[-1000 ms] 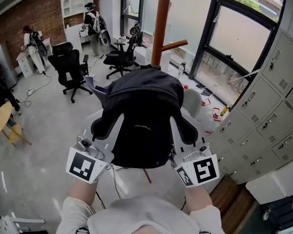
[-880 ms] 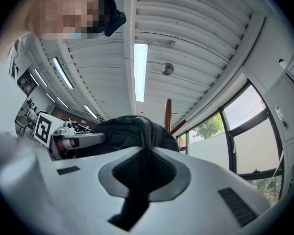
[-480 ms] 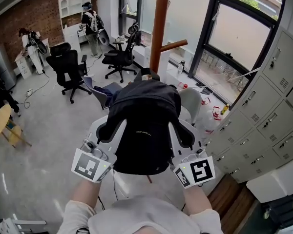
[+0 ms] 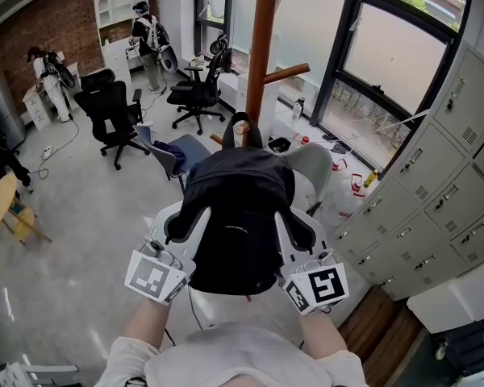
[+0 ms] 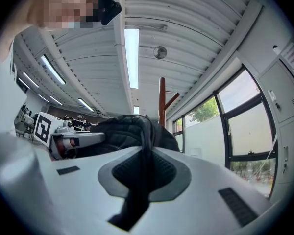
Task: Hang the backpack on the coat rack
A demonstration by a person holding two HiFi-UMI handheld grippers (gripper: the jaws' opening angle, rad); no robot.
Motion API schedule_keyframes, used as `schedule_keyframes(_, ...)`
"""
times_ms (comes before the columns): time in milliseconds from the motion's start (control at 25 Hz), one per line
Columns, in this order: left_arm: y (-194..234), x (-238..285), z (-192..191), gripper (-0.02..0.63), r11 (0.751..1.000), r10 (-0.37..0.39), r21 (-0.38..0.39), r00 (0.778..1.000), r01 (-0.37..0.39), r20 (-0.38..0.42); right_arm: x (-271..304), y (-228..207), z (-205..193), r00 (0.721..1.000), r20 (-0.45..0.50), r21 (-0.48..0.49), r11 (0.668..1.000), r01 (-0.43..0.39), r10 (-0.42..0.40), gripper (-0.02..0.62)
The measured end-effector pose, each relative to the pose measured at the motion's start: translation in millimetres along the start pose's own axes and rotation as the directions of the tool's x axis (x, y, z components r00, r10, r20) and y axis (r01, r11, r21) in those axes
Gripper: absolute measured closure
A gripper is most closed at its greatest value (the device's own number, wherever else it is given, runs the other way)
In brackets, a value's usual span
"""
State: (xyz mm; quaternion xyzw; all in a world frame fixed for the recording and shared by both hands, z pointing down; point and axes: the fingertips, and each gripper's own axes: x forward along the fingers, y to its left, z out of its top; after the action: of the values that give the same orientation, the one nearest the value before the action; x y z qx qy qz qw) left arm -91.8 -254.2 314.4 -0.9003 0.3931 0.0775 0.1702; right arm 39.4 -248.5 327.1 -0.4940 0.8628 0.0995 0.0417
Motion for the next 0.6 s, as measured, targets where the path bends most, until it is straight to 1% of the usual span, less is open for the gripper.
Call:
schedule_keyframes(120, -2, -2, -12, 0.565, 1.0, 0.001, -0.031, 0.999, -0.002, -0.034, 1, 1, -11, 1.0, -0.027, 0.012, 1.0, 0.004, -0.004, 0.555)
schedule_keyframes(440, -4, 2, -35, 0.565, 0.999, 0.004, -0.051, 0.998, -0.007, -0.058, 0, -6, -36, 0.996, -0.085, 0.033, 0.999, 0.017, -0.014, 0.555)
schedule_keyframes(600, -6, 4, -46, 0.565, 0.997, 0.005, -0.081, 0.996, -0.012, -0.091, 1, -9, -47, 0.993, -0.113, 0.044, 0.999, 0.027, -0.021, 0.555)
